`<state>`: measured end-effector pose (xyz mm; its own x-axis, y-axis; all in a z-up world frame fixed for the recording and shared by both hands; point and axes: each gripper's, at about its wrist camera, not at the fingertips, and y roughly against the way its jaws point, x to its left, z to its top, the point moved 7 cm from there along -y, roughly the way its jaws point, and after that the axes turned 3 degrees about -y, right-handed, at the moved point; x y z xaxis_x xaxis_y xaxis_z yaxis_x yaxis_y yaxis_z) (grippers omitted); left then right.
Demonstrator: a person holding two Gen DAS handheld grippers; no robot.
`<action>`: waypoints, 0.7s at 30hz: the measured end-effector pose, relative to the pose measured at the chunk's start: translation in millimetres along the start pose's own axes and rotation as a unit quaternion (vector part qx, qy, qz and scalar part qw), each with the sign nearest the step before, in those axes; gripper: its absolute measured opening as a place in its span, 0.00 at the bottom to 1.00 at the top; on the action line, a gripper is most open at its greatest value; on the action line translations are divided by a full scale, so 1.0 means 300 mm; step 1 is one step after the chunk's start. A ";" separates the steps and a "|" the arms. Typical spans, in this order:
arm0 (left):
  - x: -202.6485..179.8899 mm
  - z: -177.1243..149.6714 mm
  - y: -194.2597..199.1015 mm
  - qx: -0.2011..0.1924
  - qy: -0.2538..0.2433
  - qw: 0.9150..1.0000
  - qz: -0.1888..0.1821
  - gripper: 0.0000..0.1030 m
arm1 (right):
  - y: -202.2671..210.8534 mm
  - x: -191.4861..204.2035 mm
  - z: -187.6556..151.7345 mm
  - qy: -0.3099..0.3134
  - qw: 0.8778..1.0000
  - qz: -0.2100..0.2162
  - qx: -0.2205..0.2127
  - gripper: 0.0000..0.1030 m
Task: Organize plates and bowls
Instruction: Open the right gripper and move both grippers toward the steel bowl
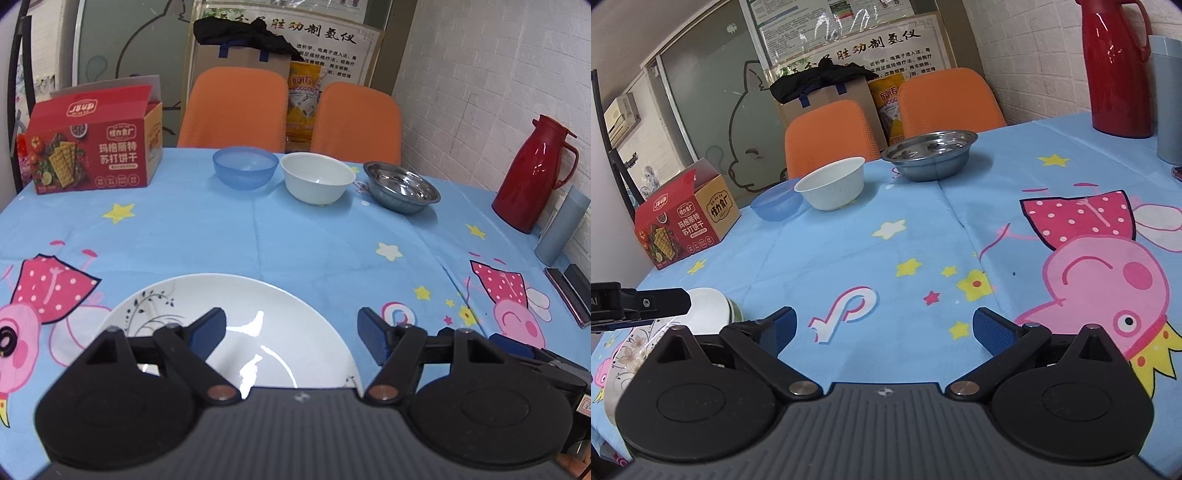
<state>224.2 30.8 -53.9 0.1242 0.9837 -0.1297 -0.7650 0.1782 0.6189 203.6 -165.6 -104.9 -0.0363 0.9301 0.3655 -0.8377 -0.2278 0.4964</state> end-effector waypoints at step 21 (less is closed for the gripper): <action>-0.305 0.263 -0.246 0.012 -0.109 0.993 -0.038 0.68 | -0.023 -0.215 0.234 0.012 0.998 -0.028 -0.048 1.00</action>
<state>319.1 -70.5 -26.7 0.3169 0.9484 -0.0077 -0.7326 0.2500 0.6331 250.1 -244.4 -76.6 -0.0004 0.9478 0.3190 -0.8867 -0.1478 0.4381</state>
